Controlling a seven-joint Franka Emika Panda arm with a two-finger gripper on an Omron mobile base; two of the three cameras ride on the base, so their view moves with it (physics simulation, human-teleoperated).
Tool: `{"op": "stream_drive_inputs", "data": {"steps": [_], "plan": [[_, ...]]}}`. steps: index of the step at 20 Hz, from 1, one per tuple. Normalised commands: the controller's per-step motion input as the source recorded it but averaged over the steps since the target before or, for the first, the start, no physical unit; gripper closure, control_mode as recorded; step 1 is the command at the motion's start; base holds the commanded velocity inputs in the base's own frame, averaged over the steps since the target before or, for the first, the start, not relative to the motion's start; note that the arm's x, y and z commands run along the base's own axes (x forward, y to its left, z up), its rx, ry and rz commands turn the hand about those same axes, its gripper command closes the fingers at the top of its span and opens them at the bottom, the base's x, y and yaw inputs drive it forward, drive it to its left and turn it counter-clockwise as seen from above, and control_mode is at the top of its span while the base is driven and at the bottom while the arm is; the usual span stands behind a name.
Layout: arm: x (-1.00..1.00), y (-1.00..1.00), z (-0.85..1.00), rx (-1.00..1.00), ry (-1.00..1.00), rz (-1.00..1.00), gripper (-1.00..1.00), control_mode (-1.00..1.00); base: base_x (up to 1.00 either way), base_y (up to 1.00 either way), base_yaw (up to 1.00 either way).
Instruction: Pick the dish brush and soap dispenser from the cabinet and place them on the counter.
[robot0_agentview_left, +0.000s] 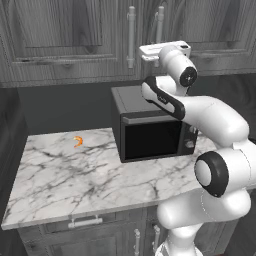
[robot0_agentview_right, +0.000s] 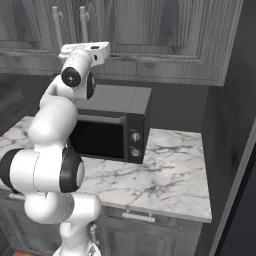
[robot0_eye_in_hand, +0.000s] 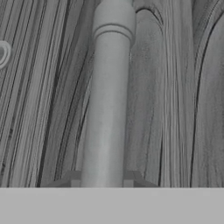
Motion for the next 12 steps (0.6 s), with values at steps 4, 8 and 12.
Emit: {"op": "stream_drive_inputs", "data": {"steps": [4, 8, 12], "plan": [[0.06, 0.23, 0.0, -0.01, 0.0, -0.02, 1.0, -1.0, 0.0, 0.0, 0.0], [0.16, 0.13, 0.0, 0.0, 0.03, -0.01, 1.0, -1.0, 0.0, 0.0, 0.0], [0.03, 0.03, 0.0, 0.0, 0.1, 0.0, 1.0, -1.0, 0.0, 0.0, 0.0]]}}
